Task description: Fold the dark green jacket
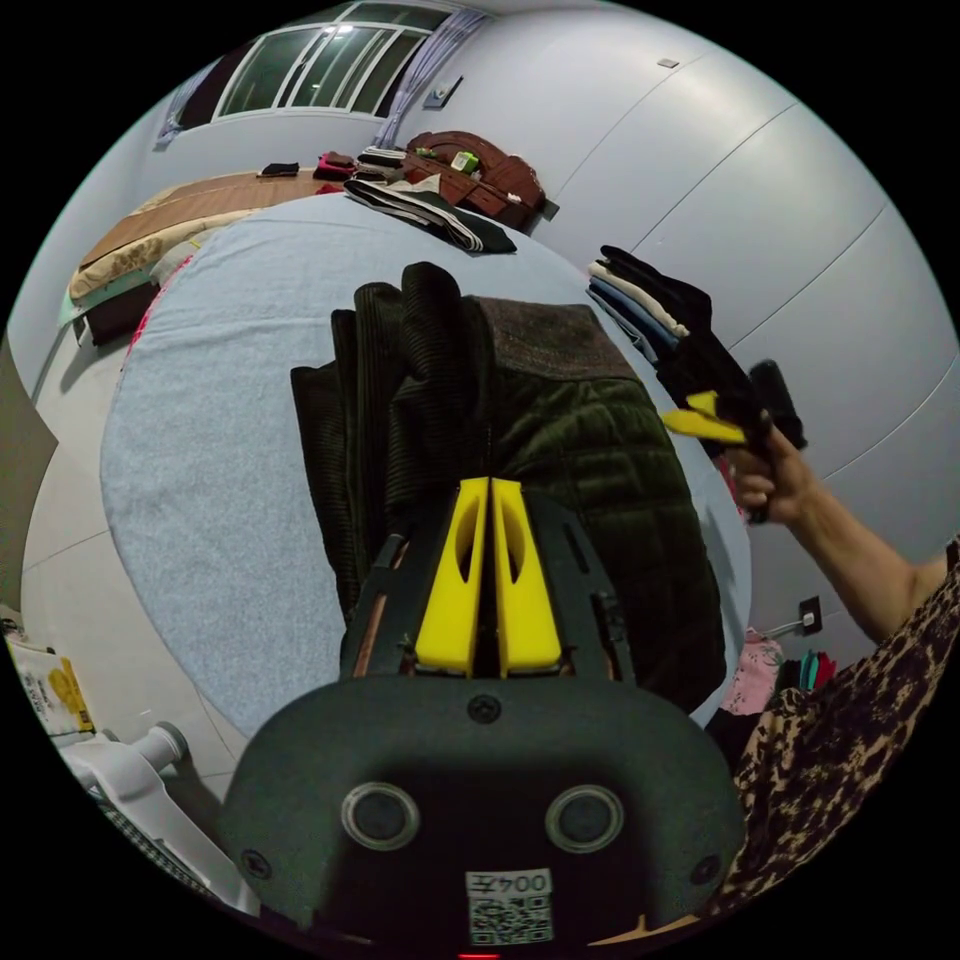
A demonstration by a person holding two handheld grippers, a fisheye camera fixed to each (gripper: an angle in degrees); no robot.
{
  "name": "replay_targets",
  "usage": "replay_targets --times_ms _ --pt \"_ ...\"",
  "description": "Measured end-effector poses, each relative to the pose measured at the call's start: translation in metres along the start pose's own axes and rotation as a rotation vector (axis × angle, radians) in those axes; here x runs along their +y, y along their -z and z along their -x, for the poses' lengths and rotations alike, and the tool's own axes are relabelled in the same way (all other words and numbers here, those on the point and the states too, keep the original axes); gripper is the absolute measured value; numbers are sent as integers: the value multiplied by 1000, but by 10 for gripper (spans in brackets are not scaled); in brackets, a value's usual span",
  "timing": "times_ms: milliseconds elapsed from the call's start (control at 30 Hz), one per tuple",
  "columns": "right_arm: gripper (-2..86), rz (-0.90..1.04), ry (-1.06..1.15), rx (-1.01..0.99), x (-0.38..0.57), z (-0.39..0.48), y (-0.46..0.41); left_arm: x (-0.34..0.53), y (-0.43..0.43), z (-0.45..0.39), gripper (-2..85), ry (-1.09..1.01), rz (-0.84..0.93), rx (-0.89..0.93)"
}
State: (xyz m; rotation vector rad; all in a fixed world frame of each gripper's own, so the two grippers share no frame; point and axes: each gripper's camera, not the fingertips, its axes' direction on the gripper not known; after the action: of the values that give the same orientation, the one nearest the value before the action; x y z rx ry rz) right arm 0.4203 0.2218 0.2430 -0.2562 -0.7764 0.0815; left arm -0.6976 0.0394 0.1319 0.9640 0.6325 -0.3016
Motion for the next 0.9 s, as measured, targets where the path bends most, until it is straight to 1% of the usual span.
replay_targets --times_ms 67,167,200,267,367,400,433,467,500,533,567,700,767,833,867,900 --pt "122 -14 64 79 38 32 -17 -3 2 0 7 2 0 -1" --pt "114 -79 70 77 72 54 -32 -11 14 -2 6 29 7 15" --pt "112 -91 70 76 77 58 -35 -13 20 -4 5 32 -12 21" --pt "101 -104 94 110 94 73 -48 -20 46 -11 4 -3 -143 42" --pt "85 -59 140 187 108 92 -71 -40 50 -11 2 -24 -182 -49" --pt "82 -44 146 203 110 94 -76 -44 47 -9 2 -15 -168 -63" --pt "77 -9 155 247 114 97 -88 -53 35 -2 2 13 -105 -102" --pt "73 -3 171 299 119 99 -98 -58 19 7 2 47 -7 -173" --pt "71 -10 176 311 122 99 -102 -58 11 13 2 60 40 -207" --pt "67 -20 162 295 125 94 -108 -55 3 22 2 70 52 -183" --pt "62 -22 135 266 127 88 -115 -53 5 31 3 112 24 -147" --pt "49 -24 67 183 127 75 -125 -57 3 35 4 87 43 -164" --pt "46 -61 -28 69 131 64 -120 -56 7 46 5 120 29 -101" --pt "61 -113 -116 -24 144 55 -113 -54 11 58 4 168 13 -18" --pt "98 -133 -173 -73 155 49 -111 -52 15 67 4 203 -5 41" --pt "116 -134 -191 -99 161 47 -111 -51 17 70 4 215 -16 69"
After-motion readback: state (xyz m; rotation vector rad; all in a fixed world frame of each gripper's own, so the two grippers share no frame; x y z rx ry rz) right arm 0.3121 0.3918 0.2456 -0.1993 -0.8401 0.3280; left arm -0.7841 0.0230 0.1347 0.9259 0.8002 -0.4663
